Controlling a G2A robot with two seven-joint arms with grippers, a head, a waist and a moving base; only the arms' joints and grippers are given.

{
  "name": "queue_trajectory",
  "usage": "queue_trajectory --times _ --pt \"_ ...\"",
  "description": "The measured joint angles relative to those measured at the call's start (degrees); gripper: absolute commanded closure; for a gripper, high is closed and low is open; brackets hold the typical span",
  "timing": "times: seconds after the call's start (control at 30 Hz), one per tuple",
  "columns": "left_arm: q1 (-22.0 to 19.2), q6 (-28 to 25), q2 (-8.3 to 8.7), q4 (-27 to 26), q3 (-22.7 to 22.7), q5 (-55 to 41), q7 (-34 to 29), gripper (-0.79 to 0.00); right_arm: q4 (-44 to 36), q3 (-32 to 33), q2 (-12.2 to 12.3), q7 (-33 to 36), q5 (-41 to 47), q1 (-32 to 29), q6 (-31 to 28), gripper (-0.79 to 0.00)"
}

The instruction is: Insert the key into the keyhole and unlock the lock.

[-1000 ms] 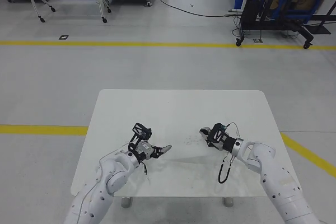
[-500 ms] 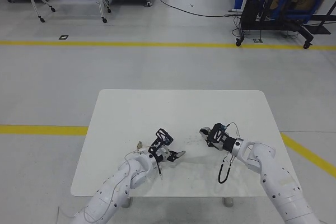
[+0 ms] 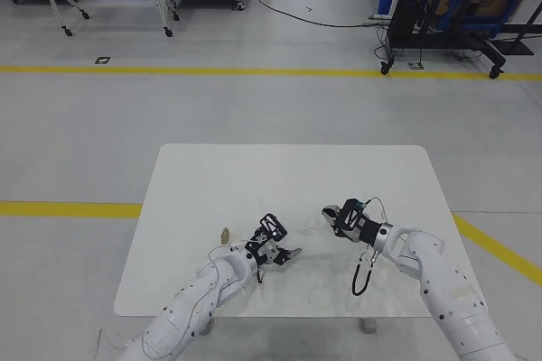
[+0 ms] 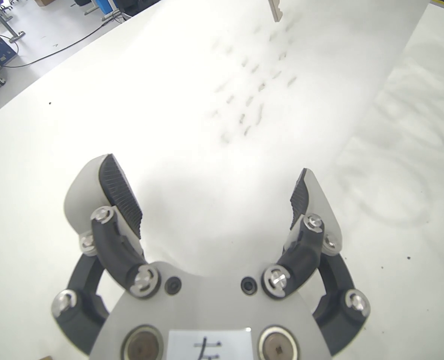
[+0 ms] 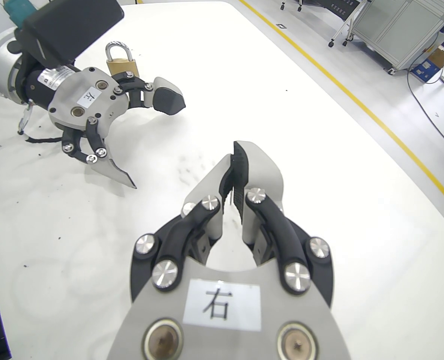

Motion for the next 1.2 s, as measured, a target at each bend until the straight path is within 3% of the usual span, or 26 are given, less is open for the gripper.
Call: queue_trajectory --times 0.23,0.4,0.53,0.67,0.8,1.03,1.2 --pt "-0.1 -0.4 -0.26 0.0 0.0 0.2 -0.7 -0.785 0.0 0.0 0.0 0.0 0.0 0.0 0.0 0.000" --pt "0.9 -1.5 0.32 -4.9 -1.7 0.7 1.7 -0.785 0.0 0.0 0.0 0.0 0.0 0.0 0.0 0.000" --pt "2.9 -1.9 1.95 -12.9 -6.2 3.6 0.5 -0.785 0.0 0.0 0.0 0.0 0.0 0.0 0.0 0.000" --pt "7.2 -3.0 4.38 -24.2 -14.8 6.3 -3.1 -0.785 0.0 0.0 0.0 0.0 0.0 0.0 0.0 0.000" --pt "12.3 -5.9 5.58 -33.1 -22.5 0.7 -7.0 -0.785 0.0 0.0 0.0 0.0 0.0 0.0 0.0 0.000" --pt "11.7 -5.5 5.54 -31.8 -21.5 0.9 -6.4 -0.785 0.3 -0.1 -0.2 0.0 2.0 -0.2 1.0 0.000" --pt "11.8 -5.5 5.54 -31.9 -21.5 0.8 -6.4 -0.785 1.6 -1.2 -1.4 5.5 18.6 1.6 4.0 0.000"
